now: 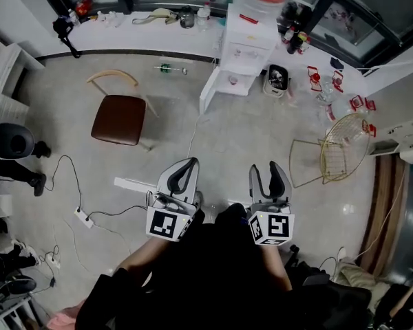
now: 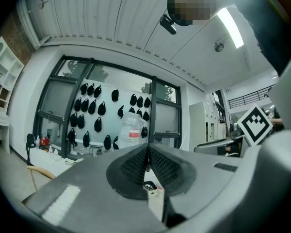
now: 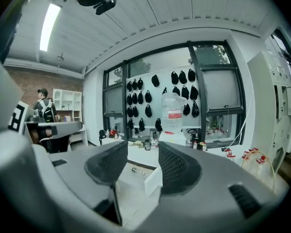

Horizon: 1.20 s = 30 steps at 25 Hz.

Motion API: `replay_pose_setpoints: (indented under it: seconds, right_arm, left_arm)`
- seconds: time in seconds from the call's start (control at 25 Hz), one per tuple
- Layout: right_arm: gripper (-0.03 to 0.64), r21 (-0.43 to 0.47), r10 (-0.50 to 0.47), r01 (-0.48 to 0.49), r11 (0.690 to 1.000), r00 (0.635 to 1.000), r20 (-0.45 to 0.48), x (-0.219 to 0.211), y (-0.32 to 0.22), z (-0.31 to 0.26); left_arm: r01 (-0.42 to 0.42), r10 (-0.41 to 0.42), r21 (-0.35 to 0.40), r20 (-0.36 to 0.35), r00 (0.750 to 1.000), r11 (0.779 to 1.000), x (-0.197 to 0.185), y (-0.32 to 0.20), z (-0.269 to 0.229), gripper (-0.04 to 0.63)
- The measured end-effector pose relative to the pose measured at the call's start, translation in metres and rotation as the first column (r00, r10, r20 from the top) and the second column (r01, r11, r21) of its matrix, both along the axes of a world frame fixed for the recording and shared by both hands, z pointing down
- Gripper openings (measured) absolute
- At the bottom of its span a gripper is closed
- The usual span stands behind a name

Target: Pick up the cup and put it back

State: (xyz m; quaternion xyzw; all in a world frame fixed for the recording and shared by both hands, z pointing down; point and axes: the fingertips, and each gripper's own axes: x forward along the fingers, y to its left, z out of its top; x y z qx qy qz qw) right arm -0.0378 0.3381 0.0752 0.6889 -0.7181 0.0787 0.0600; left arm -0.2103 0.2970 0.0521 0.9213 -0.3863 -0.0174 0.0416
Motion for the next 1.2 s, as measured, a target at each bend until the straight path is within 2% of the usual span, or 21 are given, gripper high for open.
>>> replay_pose_setpoints:
  seconds: [0.12,0.24,0.4,0.6,0.88,1.04,1.2]
  right_arm:
    - [0.19,-0.009,0.006,-0.006,1.0,1.0,0.012,-0.003,-0.016,0.006]
    - [0.19,-0.026,-0.002,0.003,1.0,1.0,0.018,0.008,-0.04,0.014]
    - [0.19,-0.036,-0.038,0.039,0.999,0.999,0.029,0.035,-0.083,0.028]
    - [0.19,-0.043,-0.088,0.089,0.995,0.996,0.025,0.087,-0.15,0.048]
    - [0.19,-0.067,-0.17,0.169,0.983,0.985,-0.002,0.153,-0.256,0.089]
    - [0.19,-0.101,-0.212,0.211,0.972,0.977,-0.001,0.171,-0.306,0.124]
    - [0.192,-0.114,-0.214,0.214,0.97,0.977,0.01,0.18,-0.349,0.154]
  left_arm:
    - [0.009,-0.009,-0.01,0.005,1.0,1.0,-0.006,-0.019,0.008,0.008]
    - [0.019,-0.019,-0.022,0.005,1.0,1.0,0.007,-0.043,0.013,0.008]
    - [0.042,-0.042,-0.055,-0.006,0.999,0.998,0.041,-0.078,0.022,0.008]
    - [0.08,-0.08,-0.038,0.002,0.997,0.996,0.099,-0.132,0.028,0.008]
    - [0.156,-0.155,-0.055,0.031,0.987,0.986,0.172,-0.223,0.057,0.008]
    - [0.2,-0.198,-0.06,0.049,0.979,0.978,0.193,-0.26,0.089,0.008]
    - [0.218,-0.214,-0.067,0.056,0.975,0.974,0.201,-0.297,0.127,0.008]
